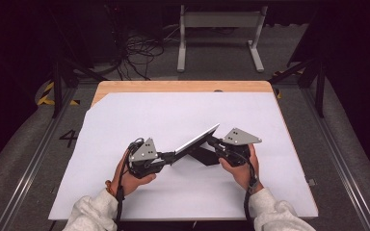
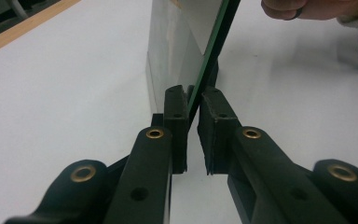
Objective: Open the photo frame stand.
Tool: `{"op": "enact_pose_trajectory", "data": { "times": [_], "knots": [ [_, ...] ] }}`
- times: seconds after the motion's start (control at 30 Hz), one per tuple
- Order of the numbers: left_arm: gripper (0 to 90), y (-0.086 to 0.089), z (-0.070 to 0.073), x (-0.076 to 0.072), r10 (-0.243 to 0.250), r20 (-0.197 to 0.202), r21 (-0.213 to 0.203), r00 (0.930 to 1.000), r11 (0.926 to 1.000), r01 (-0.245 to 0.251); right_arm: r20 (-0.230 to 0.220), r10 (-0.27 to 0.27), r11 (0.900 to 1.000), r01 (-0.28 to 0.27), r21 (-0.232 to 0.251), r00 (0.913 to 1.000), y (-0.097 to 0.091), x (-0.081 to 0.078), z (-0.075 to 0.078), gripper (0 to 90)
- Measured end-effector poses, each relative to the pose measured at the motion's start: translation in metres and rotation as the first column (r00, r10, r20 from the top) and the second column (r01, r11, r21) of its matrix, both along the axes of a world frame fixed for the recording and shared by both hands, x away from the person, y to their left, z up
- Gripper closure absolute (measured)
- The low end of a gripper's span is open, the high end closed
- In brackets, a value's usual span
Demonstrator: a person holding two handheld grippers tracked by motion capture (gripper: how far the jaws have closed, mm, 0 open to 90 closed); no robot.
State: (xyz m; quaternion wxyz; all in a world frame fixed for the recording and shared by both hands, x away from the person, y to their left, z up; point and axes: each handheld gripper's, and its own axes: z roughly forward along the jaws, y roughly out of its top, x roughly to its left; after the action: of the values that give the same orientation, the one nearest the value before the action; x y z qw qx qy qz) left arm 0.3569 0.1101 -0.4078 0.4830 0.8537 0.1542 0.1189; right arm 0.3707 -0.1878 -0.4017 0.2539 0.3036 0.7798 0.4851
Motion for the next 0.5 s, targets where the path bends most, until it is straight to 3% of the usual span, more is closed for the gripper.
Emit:
{"op": "enact_pose_trajectory", "data": {
  "times": [0.5],
  "knots": [
    [80.6,-0.0098,-0.0009,-0.0032,-0.029,0.0,-0.002,0.9996,0.9996,0.029,0.008,0.009,1.0,-0.009,-0.002,0.9999,0.0016,-0.0035,0.002,87.4]
  ]
}}
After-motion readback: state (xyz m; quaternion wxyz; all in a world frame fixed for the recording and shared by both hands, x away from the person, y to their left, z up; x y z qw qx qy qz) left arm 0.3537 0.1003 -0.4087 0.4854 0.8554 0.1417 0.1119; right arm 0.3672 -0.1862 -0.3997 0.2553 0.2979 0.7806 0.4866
